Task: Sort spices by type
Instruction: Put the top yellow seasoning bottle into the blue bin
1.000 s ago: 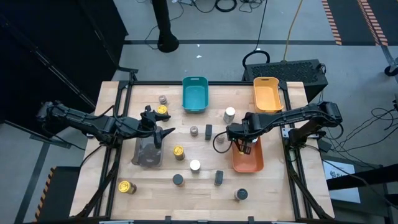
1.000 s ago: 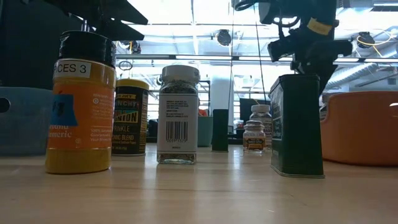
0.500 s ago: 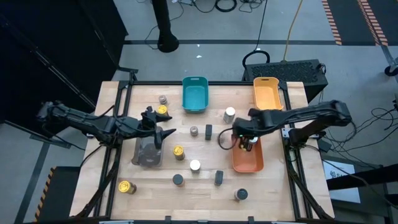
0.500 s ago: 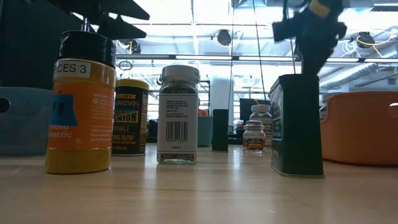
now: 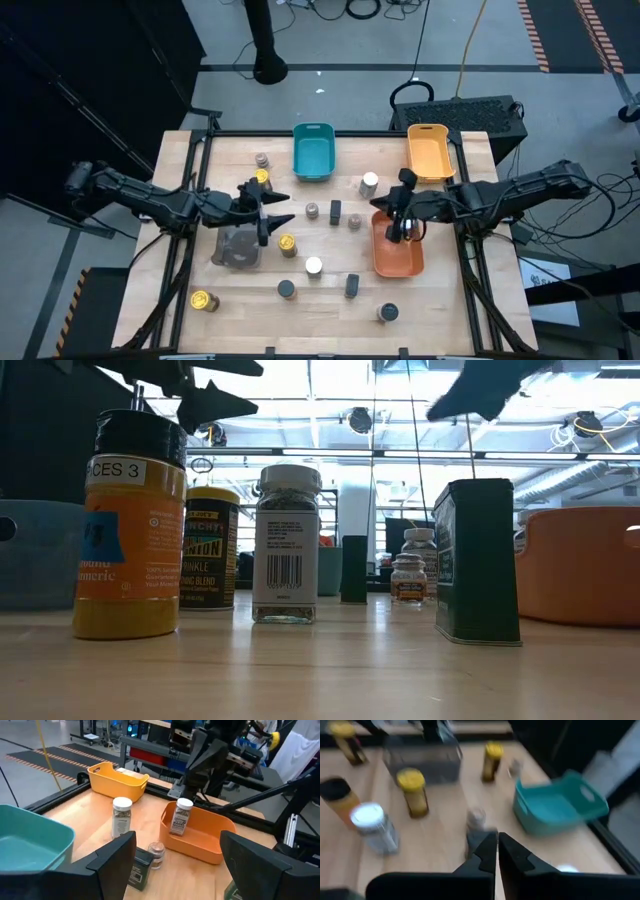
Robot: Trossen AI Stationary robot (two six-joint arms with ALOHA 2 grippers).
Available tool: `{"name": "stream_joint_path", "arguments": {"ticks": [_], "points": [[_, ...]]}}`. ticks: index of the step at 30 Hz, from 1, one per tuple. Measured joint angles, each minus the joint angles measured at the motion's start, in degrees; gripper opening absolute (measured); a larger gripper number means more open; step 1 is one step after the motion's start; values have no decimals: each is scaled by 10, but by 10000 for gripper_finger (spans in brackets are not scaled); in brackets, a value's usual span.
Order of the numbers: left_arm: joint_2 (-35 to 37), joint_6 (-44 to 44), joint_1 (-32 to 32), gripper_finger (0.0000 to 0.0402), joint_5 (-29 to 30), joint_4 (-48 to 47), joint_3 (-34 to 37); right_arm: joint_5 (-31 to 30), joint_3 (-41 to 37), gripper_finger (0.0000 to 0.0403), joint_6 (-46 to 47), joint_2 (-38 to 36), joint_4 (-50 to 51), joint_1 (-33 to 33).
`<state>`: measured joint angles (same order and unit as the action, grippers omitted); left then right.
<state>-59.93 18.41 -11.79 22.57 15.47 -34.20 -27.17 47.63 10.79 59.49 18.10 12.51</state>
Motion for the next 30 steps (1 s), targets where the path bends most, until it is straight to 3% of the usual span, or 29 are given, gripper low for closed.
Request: {"name": "stream_joint_path", "arguments": {"ticks": [3,7,13,17,22,27,30], "points": [[-5,28,0,292,0,6,0,0,-26,0,-40,-14,-65,0],[-25,72,-12,292,-15,1,-22,-1,-28,0,-60,-37,-76,0],[-84,68,-27,292,-15,-60,-116,-1,-28,0,-88,-94,-76,-1],[-109,83,-27,292,-16,-199,-194,-1,-28,0,-88,-120,-68,-1],[-106,117,-3,292,-12,-466,-300,-1,-28,0,-71,-119,-40,-1],[-102,201,63,292,-1,-674,-375,0,-28,0,-73,-114,-36,-1],[-102,216,108,292,-18,-747,-384,0,-28,0,-82,-114,-36,-1]]}}
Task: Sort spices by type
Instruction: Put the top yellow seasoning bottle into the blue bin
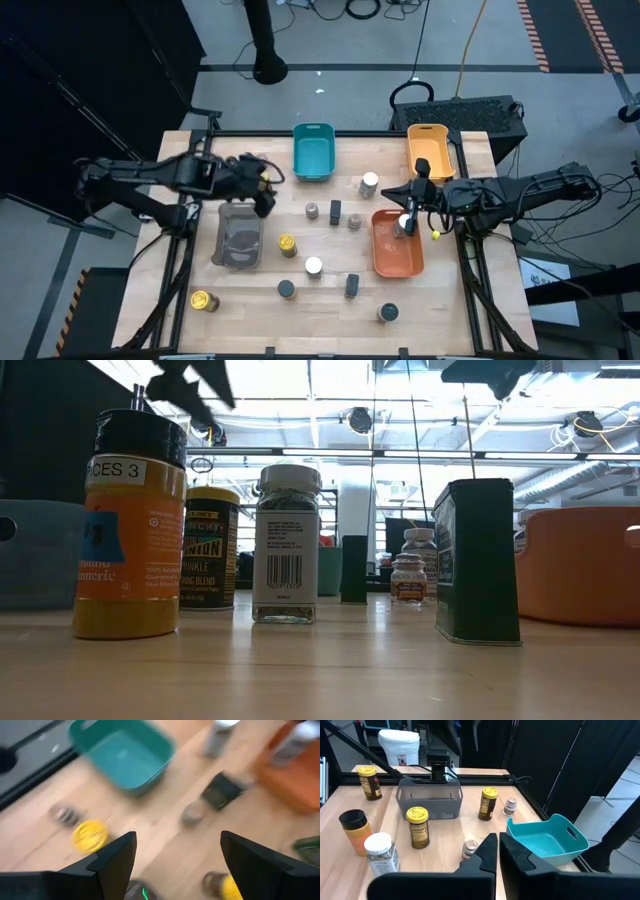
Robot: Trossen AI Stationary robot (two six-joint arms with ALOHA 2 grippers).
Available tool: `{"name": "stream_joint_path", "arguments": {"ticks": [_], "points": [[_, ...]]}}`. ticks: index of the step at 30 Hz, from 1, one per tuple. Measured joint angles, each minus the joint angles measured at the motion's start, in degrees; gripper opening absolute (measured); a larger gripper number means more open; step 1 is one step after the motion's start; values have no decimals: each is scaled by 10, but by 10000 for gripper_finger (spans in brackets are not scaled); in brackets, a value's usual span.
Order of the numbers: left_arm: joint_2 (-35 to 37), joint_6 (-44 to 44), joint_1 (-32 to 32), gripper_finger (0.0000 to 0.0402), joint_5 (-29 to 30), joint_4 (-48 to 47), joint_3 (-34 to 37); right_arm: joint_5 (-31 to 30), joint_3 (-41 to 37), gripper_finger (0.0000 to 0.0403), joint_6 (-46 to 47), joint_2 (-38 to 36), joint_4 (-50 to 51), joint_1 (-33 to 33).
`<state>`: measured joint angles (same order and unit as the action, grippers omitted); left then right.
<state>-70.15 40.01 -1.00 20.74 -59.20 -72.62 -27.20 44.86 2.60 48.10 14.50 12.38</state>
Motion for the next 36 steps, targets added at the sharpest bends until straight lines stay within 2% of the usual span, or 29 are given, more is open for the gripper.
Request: {"name": "stream_joint_path", "arguments": {"ticks": [4,9,15,25,36], "points": [[-12,-18,70,292,-64,-51,0,0,0,0,-14,0,0,0],[-46,-68,145,292,-120,-54,0,0,0,0,-20,0,0,0],[-92,-134,205,292,-144,-73,0,0,0,0,-19,0,0,0],[-130,-171,251,292,-146,-72,0,0,0,0,-18,0,3,0],[-141,-185,267,292,-154,-48,23,0,1,0,-18,0,6,0]]}}
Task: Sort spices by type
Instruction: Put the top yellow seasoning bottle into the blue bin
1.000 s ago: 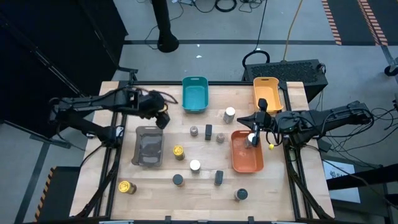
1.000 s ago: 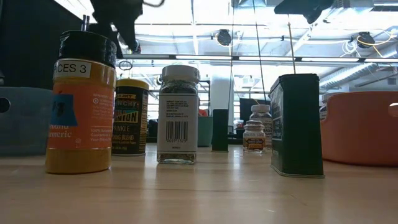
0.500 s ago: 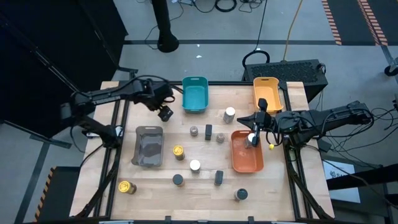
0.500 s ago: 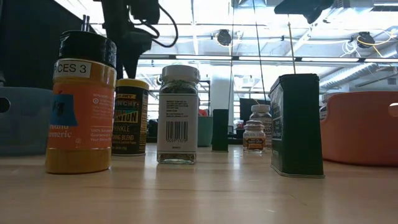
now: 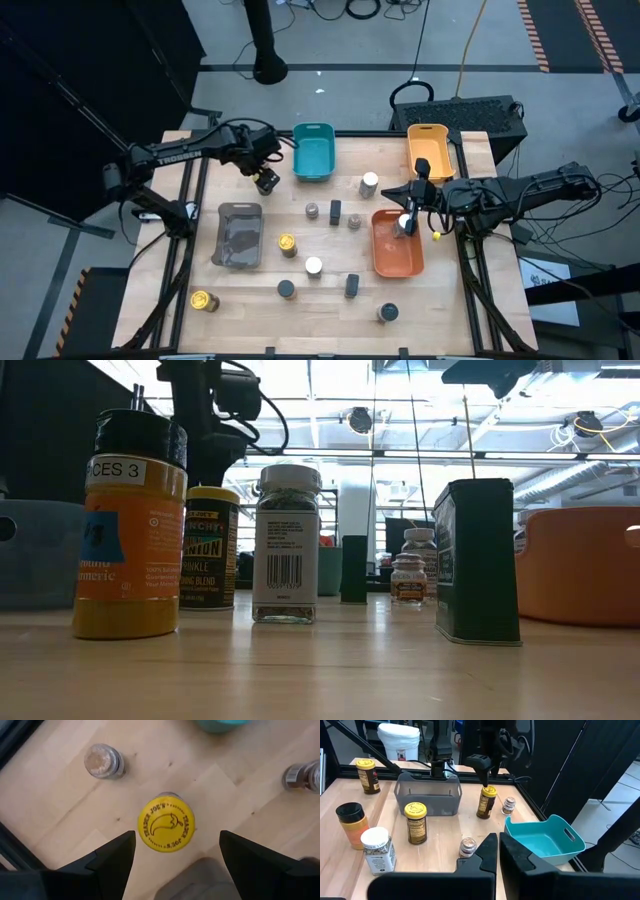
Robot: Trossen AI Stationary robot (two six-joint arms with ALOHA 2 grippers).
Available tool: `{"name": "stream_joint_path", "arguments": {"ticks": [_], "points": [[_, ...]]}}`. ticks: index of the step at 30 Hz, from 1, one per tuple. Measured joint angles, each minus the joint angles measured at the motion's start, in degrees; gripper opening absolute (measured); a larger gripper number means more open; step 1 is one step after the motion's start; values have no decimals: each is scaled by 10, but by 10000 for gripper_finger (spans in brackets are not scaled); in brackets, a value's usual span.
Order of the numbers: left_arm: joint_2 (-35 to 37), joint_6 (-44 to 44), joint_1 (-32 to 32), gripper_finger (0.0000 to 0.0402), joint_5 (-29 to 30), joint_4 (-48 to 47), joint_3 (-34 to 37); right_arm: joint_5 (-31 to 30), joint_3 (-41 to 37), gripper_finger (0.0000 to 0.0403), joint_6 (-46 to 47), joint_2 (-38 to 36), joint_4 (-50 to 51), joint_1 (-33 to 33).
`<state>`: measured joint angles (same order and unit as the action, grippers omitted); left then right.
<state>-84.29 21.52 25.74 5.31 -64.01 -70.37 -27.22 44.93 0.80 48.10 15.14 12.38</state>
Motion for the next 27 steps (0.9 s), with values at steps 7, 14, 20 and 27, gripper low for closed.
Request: {"name": "stream_joint_path", "arguments": {"ticks": [7,14,20,27], "points": [[0,-10,2,292,-1,8,0,0,0,0,0,0,0,0],[0,-2,2,292,6,8,0,0,0,0,0,0,0,0],[0,17,-7,292,19,27,0,0,0,0,0,0,0,0],[-17,32,-16,292,27,17,0,0,0,0,0,0,1,0]]}}
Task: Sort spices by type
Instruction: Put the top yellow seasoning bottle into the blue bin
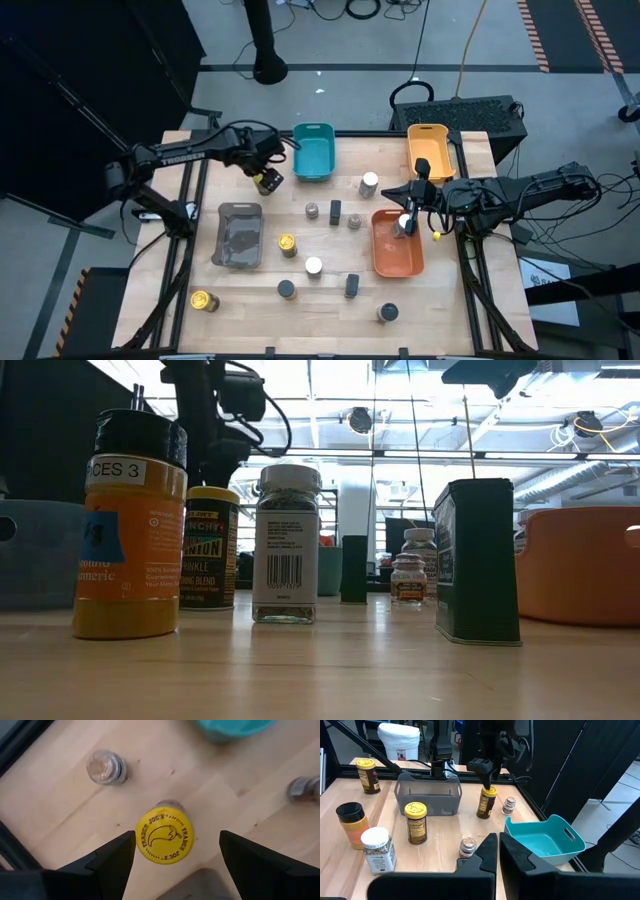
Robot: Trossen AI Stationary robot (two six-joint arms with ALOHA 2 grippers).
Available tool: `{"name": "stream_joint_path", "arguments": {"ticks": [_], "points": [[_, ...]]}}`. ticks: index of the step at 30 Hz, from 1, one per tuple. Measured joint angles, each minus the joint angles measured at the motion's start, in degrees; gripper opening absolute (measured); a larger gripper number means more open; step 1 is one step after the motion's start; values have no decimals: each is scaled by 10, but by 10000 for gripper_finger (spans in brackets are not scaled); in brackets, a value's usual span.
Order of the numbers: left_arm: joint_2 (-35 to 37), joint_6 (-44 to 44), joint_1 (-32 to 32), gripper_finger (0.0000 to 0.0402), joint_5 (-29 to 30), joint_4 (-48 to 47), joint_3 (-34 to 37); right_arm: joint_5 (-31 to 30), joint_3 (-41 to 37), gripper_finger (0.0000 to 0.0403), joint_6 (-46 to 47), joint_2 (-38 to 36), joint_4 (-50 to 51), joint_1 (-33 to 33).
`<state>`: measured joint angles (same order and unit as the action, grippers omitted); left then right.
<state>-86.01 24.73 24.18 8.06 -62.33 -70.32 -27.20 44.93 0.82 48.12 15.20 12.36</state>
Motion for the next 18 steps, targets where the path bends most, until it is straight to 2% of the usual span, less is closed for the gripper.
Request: {"name": "stream_joint_path", "arguments": {"ticks": [8,18], "points": [[-48,-11,-2,292,13,0,0,0,0,0,0,0,0,0],[-63,0,-3,292,26,-9,0,0,0,0,0,0,1,0]]}}
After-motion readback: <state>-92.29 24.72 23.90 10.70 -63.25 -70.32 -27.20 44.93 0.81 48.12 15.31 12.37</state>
